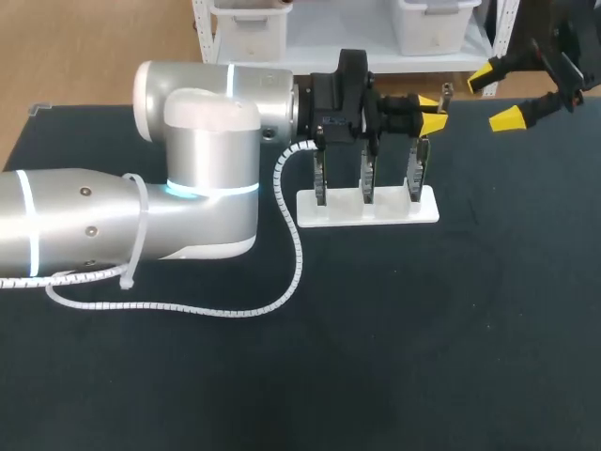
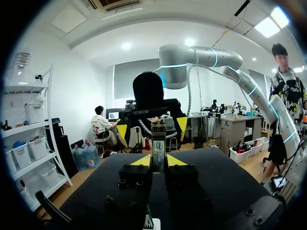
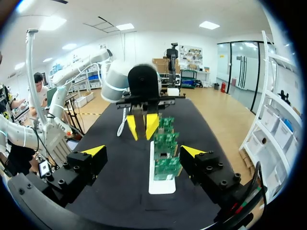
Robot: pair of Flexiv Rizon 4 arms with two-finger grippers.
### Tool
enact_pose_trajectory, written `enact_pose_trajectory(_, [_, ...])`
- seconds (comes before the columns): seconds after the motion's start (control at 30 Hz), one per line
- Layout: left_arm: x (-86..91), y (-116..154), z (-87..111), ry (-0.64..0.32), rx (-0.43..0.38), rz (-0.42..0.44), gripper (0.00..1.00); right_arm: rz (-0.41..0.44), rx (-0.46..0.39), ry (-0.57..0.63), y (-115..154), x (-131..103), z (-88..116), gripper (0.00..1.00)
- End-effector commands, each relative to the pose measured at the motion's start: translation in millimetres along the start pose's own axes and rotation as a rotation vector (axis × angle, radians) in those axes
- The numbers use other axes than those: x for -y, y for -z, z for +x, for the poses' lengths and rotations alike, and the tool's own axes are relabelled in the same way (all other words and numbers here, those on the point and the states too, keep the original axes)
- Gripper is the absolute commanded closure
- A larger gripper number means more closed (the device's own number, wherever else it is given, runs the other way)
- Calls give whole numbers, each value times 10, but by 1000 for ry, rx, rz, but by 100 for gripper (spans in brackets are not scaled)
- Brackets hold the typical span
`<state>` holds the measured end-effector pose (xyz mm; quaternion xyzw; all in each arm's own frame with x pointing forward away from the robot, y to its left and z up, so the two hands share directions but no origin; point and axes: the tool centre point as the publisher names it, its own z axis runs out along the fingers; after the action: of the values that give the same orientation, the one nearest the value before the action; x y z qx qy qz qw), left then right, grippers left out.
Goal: Pick up the optical module with the left hand, and insert it into the network port with the right hand.
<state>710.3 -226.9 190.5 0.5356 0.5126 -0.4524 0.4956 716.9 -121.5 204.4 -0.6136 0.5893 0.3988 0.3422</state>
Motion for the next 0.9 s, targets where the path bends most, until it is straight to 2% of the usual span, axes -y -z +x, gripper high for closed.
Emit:
enact_pose_trajectory(0.03, [17,1,4,-1,2,-7,100,15,0,28,11,-39,-138,0])
enact_pose_trajectory(0.23, [17,1,4,-1,2,-7,100,5,8,73,-31,-67,-364,0])
enact_pose_trajectory(0.43, [17,1,4,-1,2,-7,100,-4,6,91,-201,-90,-513,0])
enact_pose_trajectory(0.67, [17,1,4,-1,2,-7,100,16,-29,39,-421,-67,-472,0])
enact_pose_trajectory(0.9, [17,1,4,-1,2,-7,100,58,-34,18,-432,-32,-450,0])
